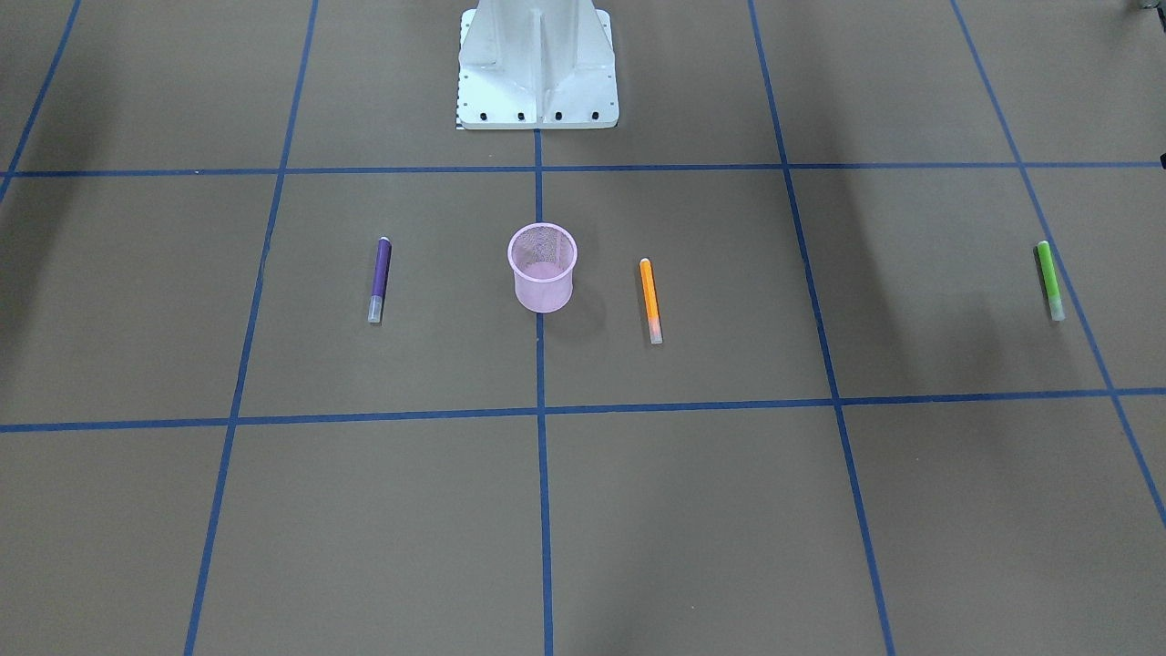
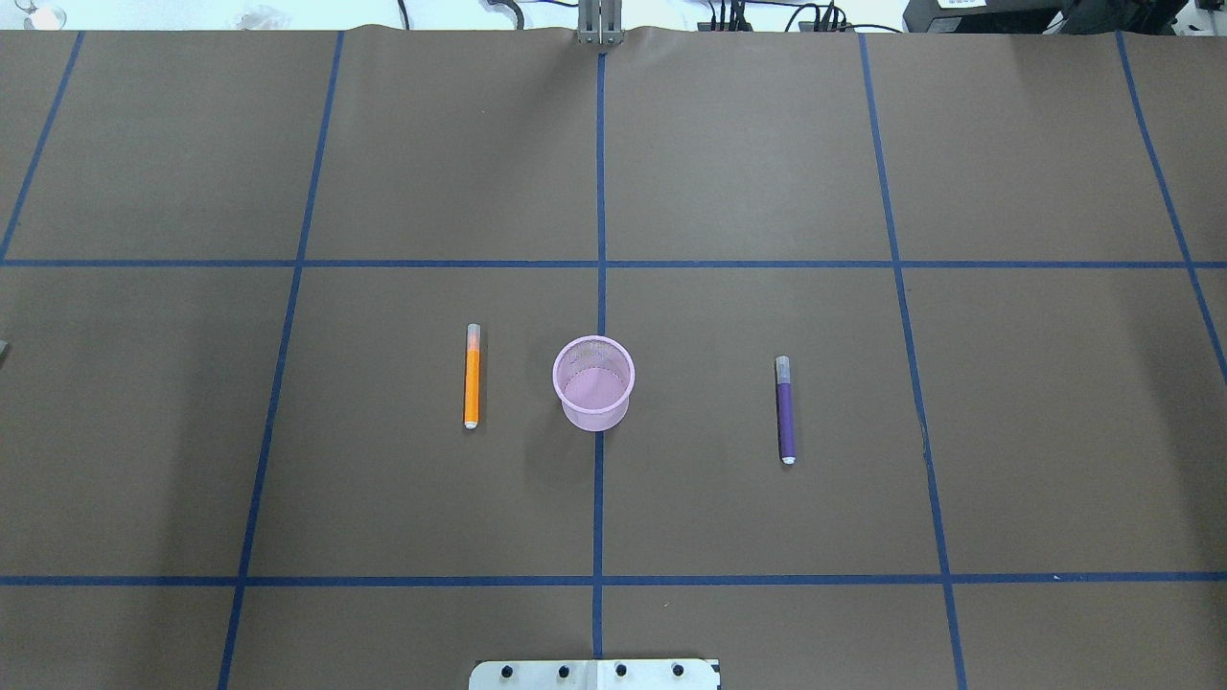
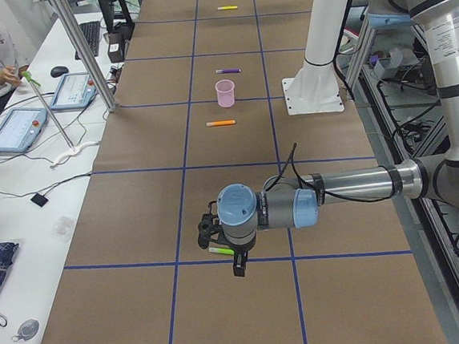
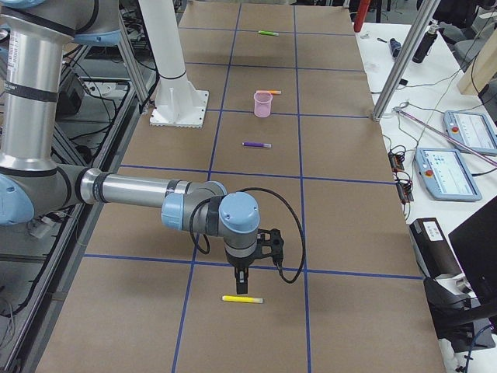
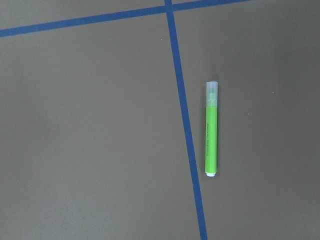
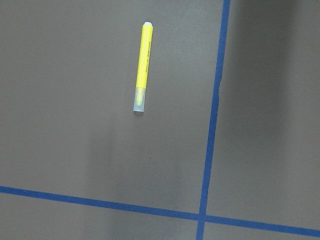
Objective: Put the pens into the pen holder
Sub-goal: 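Grasp the yellow highlighter with the right gripper and lift it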
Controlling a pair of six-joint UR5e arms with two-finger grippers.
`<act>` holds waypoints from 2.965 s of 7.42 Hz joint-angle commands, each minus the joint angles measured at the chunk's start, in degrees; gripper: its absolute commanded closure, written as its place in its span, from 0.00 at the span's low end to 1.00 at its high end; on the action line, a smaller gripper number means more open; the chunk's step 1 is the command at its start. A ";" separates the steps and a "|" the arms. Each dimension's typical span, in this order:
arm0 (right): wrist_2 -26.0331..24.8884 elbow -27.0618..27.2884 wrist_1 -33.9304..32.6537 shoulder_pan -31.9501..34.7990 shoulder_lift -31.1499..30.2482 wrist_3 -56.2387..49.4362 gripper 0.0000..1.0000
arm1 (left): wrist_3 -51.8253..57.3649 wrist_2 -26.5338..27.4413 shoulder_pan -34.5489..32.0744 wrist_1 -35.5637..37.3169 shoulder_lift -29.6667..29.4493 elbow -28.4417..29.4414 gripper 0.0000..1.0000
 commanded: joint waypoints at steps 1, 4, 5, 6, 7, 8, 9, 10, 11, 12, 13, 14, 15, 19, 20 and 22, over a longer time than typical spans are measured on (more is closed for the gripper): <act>0.00 0.00 0.00 0.00 0.00 0.00 0.00 | 0.01 0.00 -0.05 0.07 0.09 -1.08 0.00; -0.09 0.09 0.09 0.00 0.00 0.00 0.00 | -0.25 0.26 -0.05 0.07 -0.09 -2.06 0.00; 0.00 0.35 0.09 0.00 0.00 0.00 0.00 | -0.60 0.18 0.04 0.07 -1.04 -2.06 0.00; 0.00 0.53 0.70 0.00 0.17 0.00 0.00 | -0.70 0.09 -0.05 -0.02 -1.92 -2.50 0.00; -0.09 0.36 6.27 0.00 0.09 0.44 0.00 | -0.70 0.09 0.04 -0.02 -2.63 -4.42 0.00; -0.09 0.18 13.64 0.00 0.09 0.53 0.00 | -0.78 0.00 0.04 0.07 -5.68 -4.70 0.00; -0.17 -0.95 19.45 0.00 0.17 0.79 0.00 | -0.70 0.00 0.04 -0.02 -8.58 -4.61 0.00; -0.09 -2.62 21.95 0.00 1.13 1.23 0.00 | -0.52 0.00 0.13 -0.37 -12.79 -4.09 0.00; 0.26 -4.29 22.32 0.00 1.14 1.40 0.00 | -0.61 -0.17 0.13 -0.37 -15.44 -2.95 0.00; 1.83 -5.09 22.93 0.00 1.23 1.49 0.00 | -0.35 -0.52 0.13 -0.46 -15.47 -3.20 0.00; 2.89 -7.36 25.64 -0.09 1.06 1.67 0.00 | -0.34 -0.53 0.13 -0.98 -15.56 -3.29 0.00; 3.42 -11.56 27.84 -0.70 1.32 6.20 0.00 | -0.34 -0.53 0.13 -1.59 -15.56 -3.21 0.00; 3.43 -14.82 33.34 -2.10 1.32 11.98 0.01 | -0.34 -0.53 0.13 -1.60 -15.56 -3.38 0.00; -2.98 -29.32 59.11 -12.03 1.32 33.99 0.02 | -0.35 -0.53 0.22 -2.74 -15.56 -3.73 0.00; -4.64 -30.40 59.85 -12.91 1.32 34.45 0.03 | -0.43 -0.53 0.22 -2.74 -15.56 -3.82 0.00; -5.01 -30.67 60.03 -14.14 1.23 35.68 0.05 | -0.34 -0.62 0.22 -2.83 -15.56 -3.91 0.00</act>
